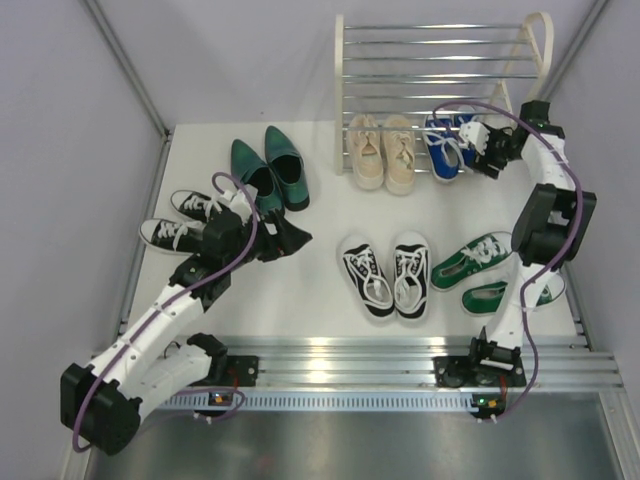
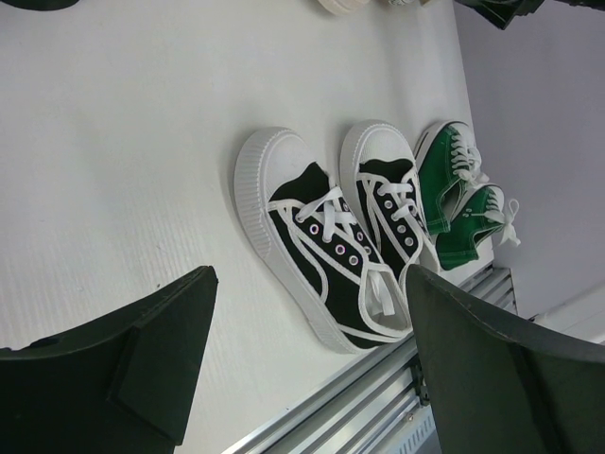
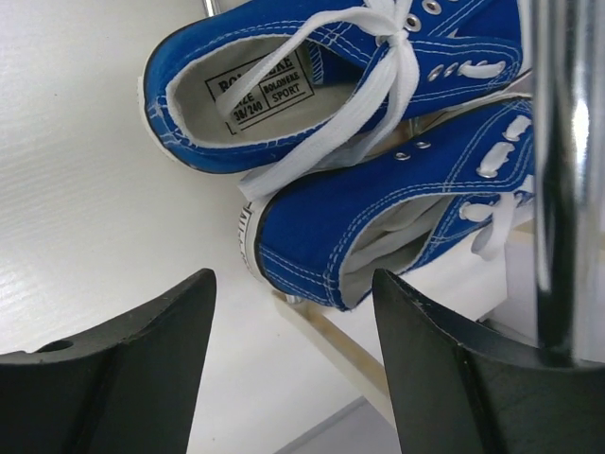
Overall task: Place and organize the shoes onto the shoe shelf
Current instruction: Adjust the shoe at the shoe shelf.
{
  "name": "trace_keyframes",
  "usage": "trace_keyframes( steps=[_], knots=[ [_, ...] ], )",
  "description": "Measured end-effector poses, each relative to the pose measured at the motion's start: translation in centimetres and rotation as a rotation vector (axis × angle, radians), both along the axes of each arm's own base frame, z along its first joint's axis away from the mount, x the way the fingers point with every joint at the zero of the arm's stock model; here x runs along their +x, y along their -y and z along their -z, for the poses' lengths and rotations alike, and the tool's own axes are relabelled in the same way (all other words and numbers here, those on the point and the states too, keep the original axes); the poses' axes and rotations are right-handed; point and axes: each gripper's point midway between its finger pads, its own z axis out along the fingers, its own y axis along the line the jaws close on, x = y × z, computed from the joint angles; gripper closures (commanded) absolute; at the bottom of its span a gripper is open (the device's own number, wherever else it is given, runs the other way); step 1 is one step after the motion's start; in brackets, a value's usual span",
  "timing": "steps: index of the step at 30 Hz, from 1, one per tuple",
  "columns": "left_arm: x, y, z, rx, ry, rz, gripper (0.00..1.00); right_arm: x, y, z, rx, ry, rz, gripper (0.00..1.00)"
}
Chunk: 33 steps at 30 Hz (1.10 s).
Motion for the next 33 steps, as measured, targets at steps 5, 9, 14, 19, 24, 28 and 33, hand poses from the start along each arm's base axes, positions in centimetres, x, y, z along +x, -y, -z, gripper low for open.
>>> trace_keyframes(
  steps=[5, 9, 14, 19, 24, 28, 33],
  knots=[
    [0.1, 0.0, 0.3, 0.004, -0.009, 0.0, 0.14, 0.6, -0.1, 1.3, 0.007, -0.028, 0.006, 0.53],
    [0.1, 0.0, 0.3, 0.004, -0.01, 0.0, 0.14, 1.3, -0.1, 1.2, 0.002, -0.012, 0.007, 0.74],
    [0.1, 0.1, 0.3, 0.002, -0.012, -0.001, 0.14, 1.3, -0.2, 1.4, -0.001, -0.001, 0.001, 0.86],
    [0.1, 0.1, 0.3, 0.002, -0.013, -0.001, 0.14, 0.7, -0.8, 1.9, -0.001, -0.001, -0.021, 0.91],
    [0.0, 0.1, 0.3, 0.0, -0.013, 0.002, 0.14, -0.1, -0.9, 1.7, -0.006, 0.001, -0.026, 0.93],
    [0.0, 0.1, 0.3, -0.001, -0.013, 0.002, 0.14, -0.7, -1.0, 1.7, -0.008, -0.001, -0.025, 0.95],
    [0.0, 0.1, 0.5, -0.003, -0.017, 0.0, 0.14, -1.1, -1.0, 1.6, -0.01, 0.004, -0.022, 0.96]
  ],
)
